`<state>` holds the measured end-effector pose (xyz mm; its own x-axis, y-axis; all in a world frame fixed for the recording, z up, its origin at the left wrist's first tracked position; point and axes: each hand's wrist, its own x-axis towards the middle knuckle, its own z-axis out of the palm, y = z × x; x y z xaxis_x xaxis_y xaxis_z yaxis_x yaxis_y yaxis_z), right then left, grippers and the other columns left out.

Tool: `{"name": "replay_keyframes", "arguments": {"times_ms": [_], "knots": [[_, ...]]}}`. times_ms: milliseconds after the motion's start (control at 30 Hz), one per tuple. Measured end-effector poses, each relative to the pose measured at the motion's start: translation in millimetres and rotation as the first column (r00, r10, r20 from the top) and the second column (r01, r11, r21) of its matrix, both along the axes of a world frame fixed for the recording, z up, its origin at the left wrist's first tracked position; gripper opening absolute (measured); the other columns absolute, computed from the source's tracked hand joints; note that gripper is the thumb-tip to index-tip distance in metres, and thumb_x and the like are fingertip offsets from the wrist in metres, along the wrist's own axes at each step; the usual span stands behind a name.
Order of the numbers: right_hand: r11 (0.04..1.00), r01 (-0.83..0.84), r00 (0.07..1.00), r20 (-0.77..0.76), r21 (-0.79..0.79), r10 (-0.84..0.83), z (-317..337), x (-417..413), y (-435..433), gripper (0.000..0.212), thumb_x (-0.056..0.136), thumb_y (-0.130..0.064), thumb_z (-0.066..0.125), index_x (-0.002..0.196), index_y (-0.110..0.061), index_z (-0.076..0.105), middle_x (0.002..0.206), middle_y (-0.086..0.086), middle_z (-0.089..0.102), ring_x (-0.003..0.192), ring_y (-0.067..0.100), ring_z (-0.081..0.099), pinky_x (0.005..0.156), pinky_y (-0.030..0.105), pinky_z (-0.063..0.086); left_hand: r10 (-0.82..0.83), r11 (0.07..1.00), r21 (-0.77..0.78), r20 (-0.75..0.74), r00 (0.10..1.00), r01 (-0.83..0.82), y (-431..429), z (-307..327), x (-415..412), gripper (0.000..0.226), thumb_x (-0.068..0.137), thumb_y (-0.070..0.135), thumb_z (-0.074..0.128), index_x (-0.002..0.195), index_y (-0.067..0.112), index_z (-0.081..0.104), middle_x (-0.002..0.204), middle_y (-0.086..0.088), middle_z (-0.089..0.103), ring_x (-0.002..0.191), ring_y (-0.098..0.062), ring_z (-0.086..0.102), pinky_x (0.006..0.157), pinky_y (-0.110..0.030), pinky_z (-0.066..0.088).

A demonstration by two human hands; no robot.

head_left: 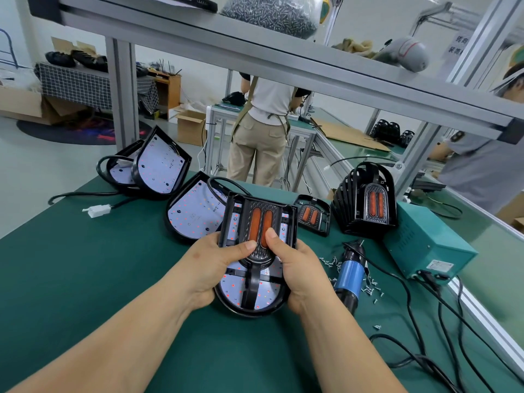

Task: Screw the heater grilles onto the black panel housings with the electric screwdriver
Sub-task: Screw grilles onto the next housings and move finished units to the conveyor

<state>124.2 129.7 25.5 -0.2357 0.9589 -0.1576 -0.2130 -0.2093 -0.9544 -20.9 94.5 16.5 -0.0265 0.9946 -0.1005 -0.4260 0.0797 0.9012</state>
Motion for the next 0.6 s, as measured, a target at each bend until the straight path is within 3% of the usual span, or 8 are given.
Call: {"name": "replay_keyframes", "arguments": {"times_ms": [200,600], "knots": [[1.0,0.004,1.0,0.002,0.0,-0.004,-0.7,-0.3,0.5,0.024,0.09,-0.022,0.071,0.108,-0.005,0.07,0.099,0.015,0.076,0.094,0.034,0.073,0.092,0.056,0.055,-0.001,1.0,-0.001,0.008,1.0,0.001,0.4,-1.2,-0.1,0.036,0.069,0.015,0.074,0.105,0.008,0.073,0.104,-0.017,0.075,0.094,-0.034,0.074,0.078,-0.043,0.061],[0.999,-0.025,1.0,-0.012,0.031,0.025,-0.7,2.5,1.6,0.02,0.09,-0.023,0.071,0.102,-0.007,0.072,0.098,0.015,0.077,0.089,0.031,0.075,0.085,0.05,0.059,-0.015,1.0,-0.005,0.006,1.0,0.015,0.1,0.0,-0.3,0.035,0.071,0.016,0.074,0.106,0.01,0.073,0.105,-0.016,0.075,0.096,-0.034,0.073,0.084,-0.045,0.059]]}}
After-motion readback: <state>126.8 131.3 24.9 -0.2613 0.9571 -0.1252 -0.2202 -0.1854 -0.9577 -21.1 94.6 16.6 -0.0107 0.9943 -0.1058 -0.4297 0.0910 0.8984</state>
